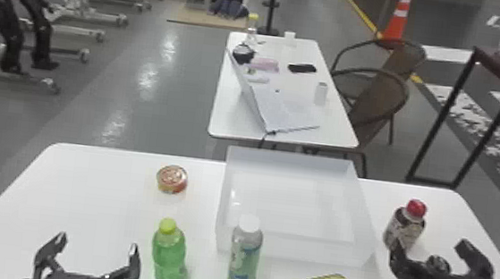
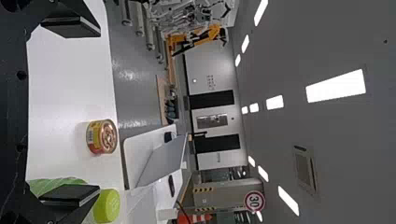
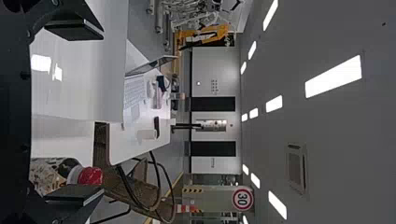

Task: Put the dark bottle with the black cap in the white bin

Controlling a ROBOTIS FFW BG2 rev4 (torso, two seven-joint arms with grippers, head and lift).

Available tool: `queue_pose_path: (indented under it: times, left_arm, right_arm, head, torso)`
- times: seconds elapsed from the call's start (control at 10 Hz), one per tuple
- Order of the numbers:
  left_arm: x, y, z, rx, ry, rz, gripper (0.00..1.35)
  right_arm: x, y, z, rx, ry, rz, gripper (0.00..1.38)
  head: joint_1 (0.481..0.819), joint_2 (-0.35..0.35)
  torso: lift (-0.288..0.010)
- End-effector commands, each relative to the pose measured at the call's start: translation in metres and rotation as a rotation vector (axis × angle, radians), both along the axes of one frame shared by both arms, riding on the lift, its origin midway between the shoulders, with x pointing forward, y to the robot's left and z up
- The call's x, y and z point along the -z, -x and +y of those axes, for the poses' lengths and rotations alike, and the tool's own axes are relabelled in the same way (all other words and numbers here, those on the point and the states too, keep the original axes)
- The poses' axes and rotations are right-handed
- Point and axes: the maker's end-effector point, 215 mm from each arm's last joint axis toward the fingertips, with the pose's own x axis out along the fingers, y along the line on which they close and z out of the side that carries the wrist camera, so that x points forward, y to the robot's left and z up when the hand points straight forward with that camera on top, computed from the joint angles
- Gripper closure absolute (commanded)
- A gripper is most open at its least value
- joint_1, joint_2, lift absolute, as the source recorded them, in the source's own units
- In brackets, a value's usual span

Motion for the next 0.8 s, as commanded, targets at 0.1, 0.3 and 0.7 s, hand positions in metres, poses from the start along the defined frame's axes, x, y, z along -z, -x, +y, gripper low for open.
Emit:
queue_pose_path:
  times: [0.1, 0.3, 0.7]
  left_arm:
    - [0.001, 0.000, 0.000, -0.002, 0.006, 0.002, 0.13]
    - [0.001, 0.000, -0.001, 0.000, 0.007, 0.002, 0.13]
    - [0.001, 0.000, -0.001, 0.005, 0.017, -0.002, 0.13]
  right_arm:
    - [-0.006, -0.004, -0.027, 0.041, -0.005, -0.011, 0.14]
    - [-0.010, -0.005, -0.048, 0.073, 0.007, -0.019, 0.14]
    - [-0.005, -0.016, -0.066, 0.082, 0.005, -0.020, 0.14]
  head:
    - [0.549, 0.000]
    - [0.549, 0.000]
    - [0.549, 0.000]
  torso:
    - [-0.100]
    - [-0.100]
    - [-0.100]
